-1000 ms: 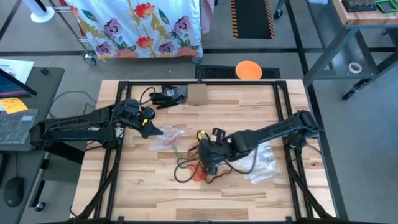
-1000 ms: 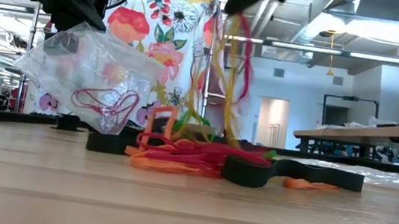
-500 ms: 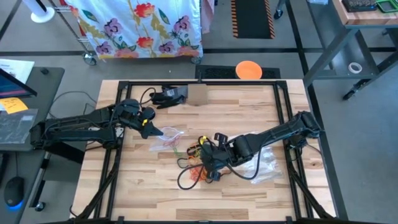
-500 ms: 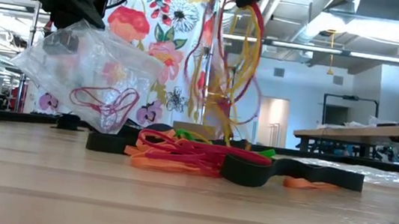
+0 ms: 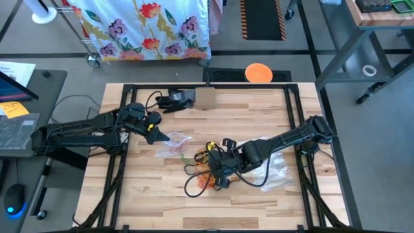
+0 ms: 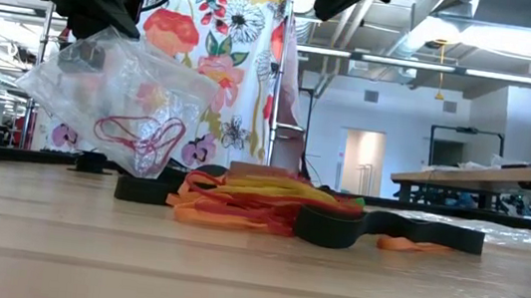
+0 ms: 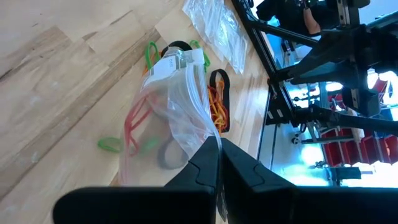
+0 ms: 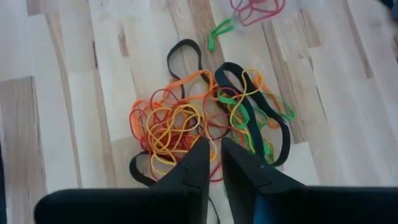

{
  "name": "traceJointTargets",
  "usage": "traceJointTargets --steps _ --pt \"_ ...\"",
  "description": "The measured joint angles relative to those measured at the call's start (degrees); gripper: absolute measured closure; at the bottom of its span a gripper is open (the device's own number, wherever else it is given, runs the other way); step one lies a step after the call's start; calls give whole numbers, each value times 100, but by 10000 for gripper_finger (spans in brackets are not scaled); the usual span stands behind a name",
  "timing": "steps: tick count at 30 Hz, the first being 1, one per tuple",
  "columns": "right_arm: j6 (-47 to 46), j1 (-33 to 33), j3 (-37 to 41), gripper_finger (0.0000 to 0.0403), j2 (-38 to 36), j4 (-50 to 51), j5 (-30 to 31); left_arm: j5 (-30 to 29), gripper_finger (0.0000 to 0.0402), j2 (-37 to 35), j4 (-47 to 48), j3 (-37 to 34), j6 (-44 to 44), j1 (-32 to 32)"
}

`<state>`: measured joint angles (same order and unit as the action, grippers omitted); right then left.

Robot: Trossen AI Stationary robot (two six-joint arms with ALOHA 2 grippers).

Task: Sort rubber bands
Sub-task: Put the red rubber band into the transparent zip bag

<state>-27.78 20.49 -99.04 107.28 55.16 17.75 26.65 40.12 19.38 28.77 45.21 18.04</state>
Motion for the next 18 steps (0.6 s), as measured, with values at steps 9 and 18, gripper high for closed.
traceJointTargets --steps 9,18 --pt "-39 -279 -4 388 754 -446 22 -14 401 0 4 0 -120 -8" --pt "125 -533 0 363 1941 -428 -561 9 401 -1 47 0 -111 -13"
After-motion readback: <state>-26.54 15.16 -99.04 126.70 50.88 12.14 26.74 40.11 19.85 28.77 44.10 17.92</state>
